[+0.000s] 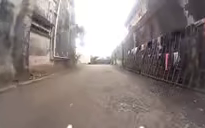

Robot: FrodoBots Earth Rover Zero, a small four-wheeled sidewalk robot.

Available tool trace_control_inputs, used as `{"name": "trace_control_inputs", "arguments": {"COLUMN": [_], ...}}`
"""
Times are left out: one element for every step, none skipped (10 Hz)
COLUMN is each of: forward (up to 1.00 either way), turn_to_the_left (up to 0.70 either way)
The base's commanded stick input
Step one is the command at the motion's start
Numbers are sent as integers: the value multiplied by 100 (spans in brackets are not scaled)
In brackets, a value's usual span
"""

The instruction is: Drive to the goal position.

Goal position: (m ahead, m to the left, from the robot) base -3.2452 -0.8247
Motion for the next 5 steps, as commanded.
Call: {"name": "trace_control_inputs", "arguments": {"forward": [70, 70, 70, 70, 70], "turn_to_the_left": [0, 0, 0, 0, 0]}}
